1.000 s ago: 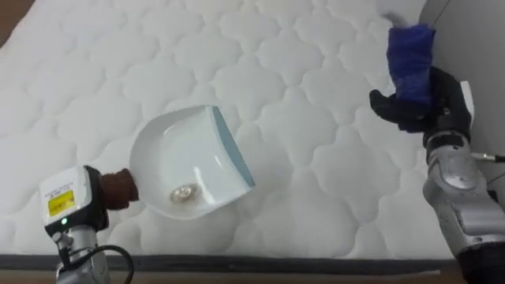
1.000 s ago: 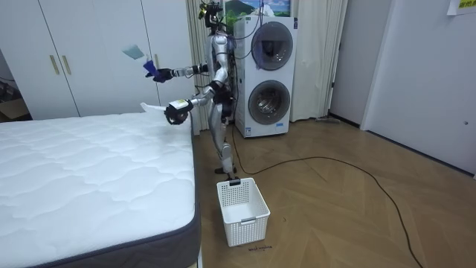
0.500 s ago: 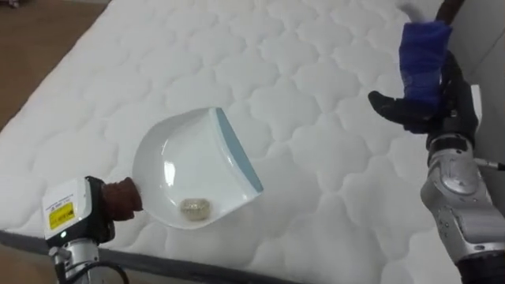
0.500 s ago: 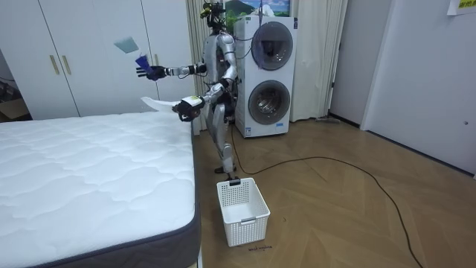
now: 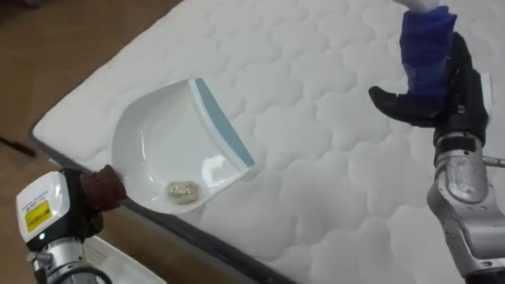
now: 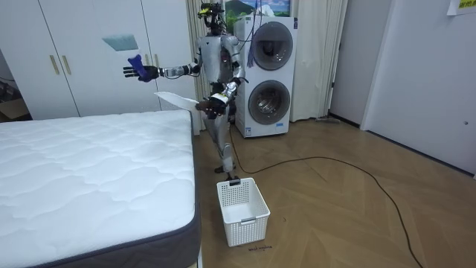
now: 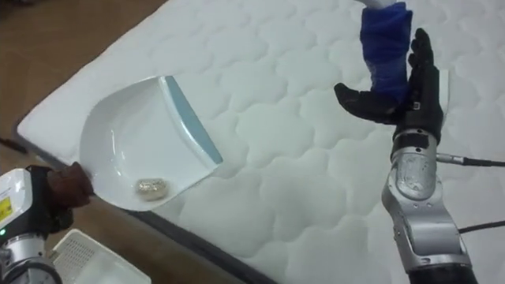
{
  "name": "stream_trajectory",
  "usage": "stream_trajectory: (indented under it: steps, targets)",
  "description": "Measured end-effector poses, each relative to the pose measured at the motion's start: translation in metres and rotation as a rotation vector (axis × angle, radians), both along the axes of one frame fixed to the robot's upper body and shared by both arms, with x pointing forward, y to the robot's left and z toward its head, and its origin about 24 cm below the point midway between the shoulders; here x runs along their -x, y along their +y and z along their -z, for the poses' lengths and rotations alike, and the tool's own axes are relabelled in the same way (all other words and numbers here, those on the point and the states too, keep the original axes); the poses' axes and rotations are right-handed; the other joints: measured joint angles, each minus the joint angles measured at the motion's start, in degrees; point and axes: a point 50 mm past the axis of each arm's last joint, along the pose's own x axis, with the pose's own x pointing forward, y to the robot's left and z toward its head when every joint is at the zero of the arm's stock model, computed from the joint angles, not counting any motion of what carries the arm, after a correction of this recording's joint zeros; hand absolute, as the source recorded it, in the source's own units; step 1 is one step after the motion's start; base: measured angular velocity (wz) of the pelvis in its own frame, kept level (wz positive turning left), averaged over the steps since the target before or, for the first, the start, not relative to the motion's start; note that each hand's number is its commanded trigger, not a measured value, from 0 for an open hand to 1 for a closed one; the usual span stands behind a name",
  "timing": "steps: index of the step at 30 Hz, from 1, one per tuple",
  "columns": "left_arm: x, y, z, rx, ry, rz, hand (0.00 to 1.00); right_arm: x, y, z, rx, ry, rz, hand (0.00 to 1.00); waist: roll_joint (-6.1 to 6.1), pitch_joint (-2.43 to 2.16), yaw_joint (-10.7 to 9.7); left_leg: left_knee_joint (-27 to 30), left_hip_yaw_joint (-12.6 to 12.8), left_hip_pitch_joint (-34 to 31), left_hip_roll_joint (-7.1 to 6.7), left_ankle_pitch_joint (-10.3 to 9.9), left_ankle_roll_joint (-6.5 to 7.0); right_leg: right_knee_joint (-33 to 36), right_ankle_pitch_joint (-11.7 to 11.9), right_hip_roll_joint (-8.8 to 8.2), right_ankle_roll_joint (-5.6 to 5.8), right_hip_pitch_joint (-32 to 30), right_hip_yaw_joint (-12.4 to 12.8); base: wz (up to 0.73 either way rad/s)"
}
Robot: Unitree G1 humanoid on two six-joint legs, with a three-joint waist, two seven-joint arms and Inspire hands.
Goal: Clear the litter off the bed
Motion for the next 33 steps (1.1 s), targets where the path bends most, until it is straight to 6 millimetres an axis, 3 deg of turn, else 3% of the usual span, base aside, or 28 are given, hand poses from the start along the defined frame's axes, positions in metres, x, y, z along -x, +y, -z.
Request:
stream_trajectory:
  steps: [1,3,5,7,8,9,10,11,12,13,14,16,18,19,21,22,24,28,29,31,33]
  targets:
    - [-0.001,-0.001,-0.001,0.002,-0.008,0.004,1.00,0.002,-0.001,0.001,0.004,0.005,0.009,0.00,0.01,0.00,-0.16,0.48,1.44,-0.59,0.34,0.01,0.07,0.08,-0.02,0.15,-0.02,0.23,-1.03,1.21]
    - [-0.004,-0.002,-0.005,0.003,-0.029,0.018,1.00,0.006,-0.004,0.005,0.006,0.016,0.034,0.00,-0.18,0.13,-1.12,1.61,10.87,-2.94,2.61,0.71,1.45,0.12,-0.70,0.60,-0.55,1.03,-2.99,1.28]
    - [-0.003,-0.002,-0.004,0.005,-0.026,0.017,1.00,0.007,-0.005,0.006,0.006,0.019,0.038,0.00,-0.43,0.26,-1.31,1.49,15.66,-3.71,3.43,1.09,2.08,0.11,-1.67,0.62,-0.68,1.22,-2.96,1.01]
    - [-0.001,-0.002,-0.002,0.006,-0.017,0.014,1.00,0.007,-0.006,0.007,0.000,0.020,0.044,0.00,-0.36,0.38,-0.67,1.36,14.92,-4.33,2.85,1.45,2.02,0.08,-2.32,0.66,-0.79,1.15,-4.01,0.71]
    - [0.001,-0.002,-0.001,0.008,-0.014,0.012,1.00,0.008,-0.007,0.008,-0.001,0.023,0.052,0.00,-0.30,0.40,-0.29,0.47,13.16,-4.58,1.38,2.41,1.86,0.04,-2.58,0.68,-0.90,1.21,-5.76,0.89]
    - [0.000,-0.004,-0.001,0.013,-0.016,0.010,1.00,0.008,-0.010,0.006,0.006,0.020,0.063,0.00,-0.64,0.26,-1.37,-2.39,13.38,-4.64,0.21,4.95,1.61,-0.44,-2.72,-0.31,-0.90,1.25,-10.22,1.15]
    - [-0.001,-0.005,-0.001,0.018,-0.020,0.010,1.00,0.008,-0.013,0.004,0.012,0.014,0.071,0.00,-0.87,0.21,-2.44,-3.22,16.77,-4.98,0.63,5.66,1.52,-1.12,-2.88,-1.32,-0.75,1.45,-13.23,1.55]
    - [-0.002,-0.008,0.000,0.036,-0.025,0.008,1.00,0.009,-0.018,0.004,0.012,0.011,0.093,0.00,-1.09,0.75,-3.98,2.46,27.38,-6.00,4.78,2.43,2.76,-0.80,-3.69,-1.81,-0.28,1.61,-19.80,1.23]
    - [0.002,-0.006,0.003,0.048,-0.010,-0.005,1.00,0.013,-0.018,0.011,-0.006,0.039,0.102,0.00,-0.03,0.23,-4.06,8.95,33.11,-5.09,9.98,-2.78,2.18,1.44,-4.23,-1.67,-0.31,2.22,-23.90,0.97]
    - [0.003,-0.004,0.004,0.052,-0.006,-0.012,1.00,0.014,-0.018,0.014,-0.011,0.048,0.104,0.00,0.11,0.36,-4.17,11.48,34.76,-4.79,12.62,-4.63,0.91,2.93,-4.74,-1.54,-0.23,2.40,-25.65,0.73]
    - [0.003,-0.003,0.004,0.059,-0.003,-0.026,1.00,0.016,-0.019,0.016,-0.013,0.063,0.111,0.00,0.93,0.91,-4.76,12.50,35.21,-5.24,14.19,-6.45,0.99,6.51,-6.19,-1.55,0.07,2.73,-27.22,1.04]
    - [0.000,-0.005,0.004,0.057,-0.003,-0.013,1.00,0.024,-0.023,0.023,-0.012,0.086,0.151,0.00,-0.30,0.74,-5.97,10.12,32.57,-5.02,12.07,-5.84,1.99,8.58,-6.54,-2.18,0.17,1.70,-23.66,1.05]
    - [0.000,-0.007,0.005,0.058,0.001,-0.002,1.00,0.025,-0.024,0.025,-0.009,0.089,0.167,0.00,-0.77,0.71,-5.22,7.32,30.93,-4.89,9.89,-4.10,2.82,8.25,-6.53,-2.50,0.19,-0.24,-17.95,0.50]
    - [0.000,-0.008,0.004,0.057,-0.001,-0.001,1.00,0.025,-0.024,0.025,-0.009,0.090,0.168,0.00,-0.80,0.70,-4.50,6.90,30.80,-4.92,9.47,-3.92,2.83,7.56,-6.48,-2.63,0.27,-0.57,-17.73,0.20]
    - [0.000,-0.008,0.004,0.055,-0.004,0.000,1.00,0.026,-0.025,0.026,-0.006,0.092,0.186,0.00,-0.15,0.36,-2.72,5.59,29.82,-5.44,8.03,-2.85,3.24,6.82,-5.93,-2.64,1.02,-0.22,-19.88,0.28]
    - [0.000,-0.008,0.004,0.055,-0.006,-0.001,1.00,0.027,-0.025,0.027,-0.006,0.094,0.193,0.00,-0.05,0.32,-2.72,5.07,29.43,-5.40,7.51,-2.42,3.44,6.83,-5.89,-2.83,1.08,-0.08,-20.14,0.48]
    - [0.000,-0.007,0.003,0.056,-0.011,-0.006,1.00,0.029,-0.027,0.033,-0.009,0.119,0.213,0.00,0.02,0.19,-1.30,1.72,29.28,-3.59,5.84,-0.85,3.89,8.18,-5.87,-4.44,1.13,0.07,-20.39,0.27]
    - [-0.003,-0.006,-0.006,0.045,-0.052,0.001,1.00,0.030,-0.024,0.041,-0.018,0.148,0.209,0.00,0.37,-0.01,0.56,1.43,27.50,-3.61,5.06,-0.73,4.37,13.34,-5.85,-5.66,1.16,-0.81,-19.93,0.27]
    - [-0.005,-0.006,-0.008,0.043,-0.063,0.010,1.00,0.030,-0.021,0.043,-0.026,0.152,0.204,0.00,0.35,-0.02,0.87,1.44,26.16,-3.35,4.74,-0.81,4.50,17.71,-5.75,-6.85,1.31,-1.99,-19.06,0.44]
    - [-0.007,-0.007,-0.010,0.044,-0.071,0.021,1.00,0.030,-0.018,0.045,-0.039,0.156,0.202,0.00,0.33,-0.02,0.60,1.44,23.10,-2.88,4.26,-1.09,4.86,23.87,-5.95,-8.13,1.41,-5.33,-14.13,0.60]
    - [-0.008,-0.007,-0.010,0.044,-0.075,0.024,1.00,0.030,-0.014,0.048,-0.040,0.167,0.190,0.00,0.61,0.08,0.00,1.36,19.05,-2.89,4.18,-1.45,5.18,25.88,-6.79,-7.19,0.96,-11.24,-7.44,0.80]
